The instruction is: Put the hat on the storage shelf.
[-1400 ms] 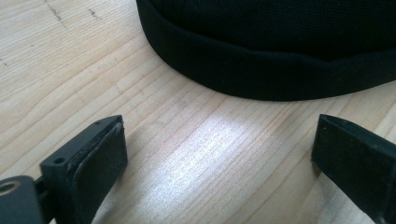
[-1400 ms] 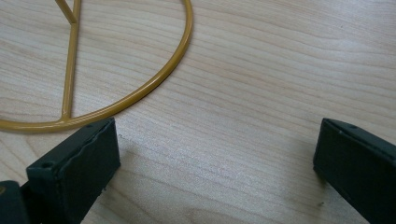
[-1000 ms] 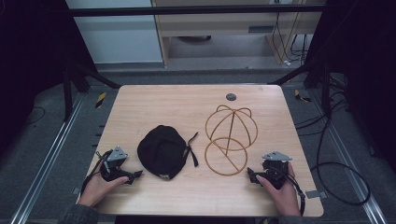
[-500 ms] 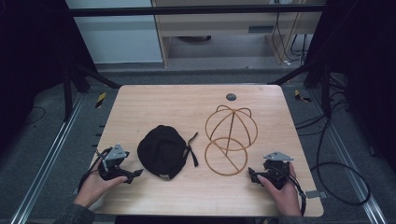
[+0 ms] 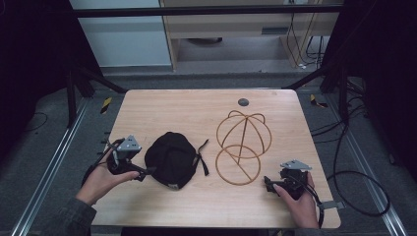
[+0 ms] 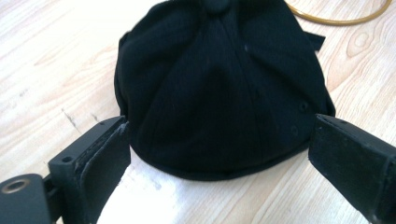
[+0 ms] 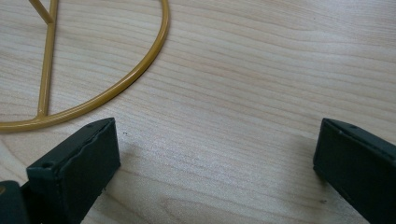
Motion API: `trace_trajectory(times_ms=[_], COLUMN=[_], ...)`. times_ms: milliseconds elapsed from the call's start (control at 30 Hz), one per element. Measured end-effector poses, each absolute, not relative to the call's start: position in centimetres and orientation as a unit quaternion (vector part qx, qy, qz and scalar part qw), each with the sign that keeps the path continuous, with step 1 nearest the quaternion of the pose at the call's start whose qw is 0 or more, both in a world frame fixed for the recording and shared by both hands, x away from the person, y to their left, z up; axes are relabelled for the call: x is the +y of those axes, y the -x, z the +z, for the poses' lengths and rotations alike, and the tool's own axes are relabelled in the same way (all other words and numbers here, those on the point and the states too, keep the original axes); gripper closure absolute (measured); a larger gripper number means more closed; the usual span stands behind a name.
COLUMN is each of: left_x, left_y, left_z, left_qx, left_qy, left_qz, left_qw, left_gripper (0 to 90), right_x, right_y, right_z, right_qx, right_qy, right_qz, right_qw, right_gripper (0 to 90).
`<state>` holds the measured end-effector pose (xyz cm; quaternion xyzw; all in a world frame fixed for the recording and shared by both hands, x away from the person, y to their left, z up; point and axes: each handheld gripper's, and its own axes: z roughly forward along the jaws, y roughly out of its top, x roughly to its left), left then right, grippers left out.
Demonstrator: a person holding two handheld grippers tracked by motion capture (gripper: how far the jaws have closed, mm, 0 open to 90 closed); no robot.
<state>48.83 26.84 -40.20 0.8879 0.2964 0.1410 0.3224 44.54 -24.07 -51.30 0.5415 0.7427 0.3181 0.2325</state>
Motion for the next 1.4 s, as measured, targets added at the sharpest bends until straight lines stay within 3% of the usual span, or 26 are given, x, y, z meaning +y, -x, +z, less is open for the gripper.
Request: trace_trajectory(times_ms=[400, 967, 1233, 1400], left_x=[22.2, 20.1, 20.2, 20.3], left_y=[-51.6, -54.8, -55.5, -55.5], left_z=[-37.6, -39.2, -39.8, -39.8], left_qx=[0.271, 0.26, 0.265, 0.261], left_qy=[-0.909, -0.928, -0.929, -0.93], left_qz=[0.144, 0.115, 0.098, 0.085], left_qw=[0.282, 0.24, 0.239, 0.243], left_gripper=[10.0, 27.6, 41.8, 59.2], right_x=[-24.1, -24.1, -24.1, -24.1], right_y=[-44.5, -44.5, -44.5, -44.5], right_z=[-51.3, -51.3, -51.3, -51.3], right_qx=[0.742, 0.742, 0.742, 0.742], right_qy=[-0.542, -0.542, -0.542, -0.542], right_qz=[0.318, 0.318, 0.318, 0.318], right_qw=[0.232, 0.232, 0.232, 0.232], right_gripper=[0.6, 0.6, 0.6, 0.6])
